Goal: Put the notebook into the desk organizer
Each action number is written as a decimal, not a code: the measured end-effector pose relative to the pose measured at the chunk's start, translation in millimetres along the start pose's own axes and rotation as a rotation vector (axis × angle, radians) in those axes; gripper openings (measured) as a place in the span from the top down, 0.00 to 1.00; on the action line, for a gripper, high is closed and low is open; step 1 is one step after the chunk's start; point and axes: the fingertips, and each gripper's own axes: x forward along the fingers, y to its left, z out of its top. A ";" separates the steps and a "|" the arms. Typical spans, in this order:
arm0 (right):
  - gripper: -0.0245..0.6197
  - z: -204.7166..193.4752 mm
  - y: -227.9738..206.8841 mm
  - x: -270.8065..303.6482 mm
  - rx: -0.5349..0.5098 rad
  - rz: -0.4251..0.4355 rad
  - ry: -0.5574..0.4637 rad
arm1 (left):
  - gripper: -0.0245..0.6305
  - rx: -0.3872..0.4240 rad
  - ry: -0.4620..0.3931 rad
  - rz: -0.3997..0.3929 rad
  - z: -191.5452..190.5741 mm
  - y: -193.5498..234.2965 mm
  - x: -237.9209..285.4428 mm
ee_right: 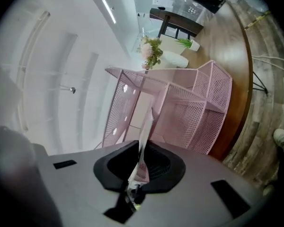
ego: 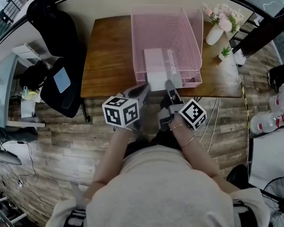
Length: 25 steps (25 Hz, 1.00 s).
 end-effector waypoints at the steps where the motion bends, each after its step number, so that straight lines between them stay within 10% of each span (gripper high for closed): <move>1: 0.91 1.2 -3.8 2.3 -0.008 -0.022 0.010 | 0.94 -0.003 -0.002 0.002 1.7 1.0 2.2; 25: 0.80 3.3 -11.7 -9.9 -0.004 -0.077 -0.004 | 0.94 0.002 0.006 -0.019 1.2 -6.9 6.3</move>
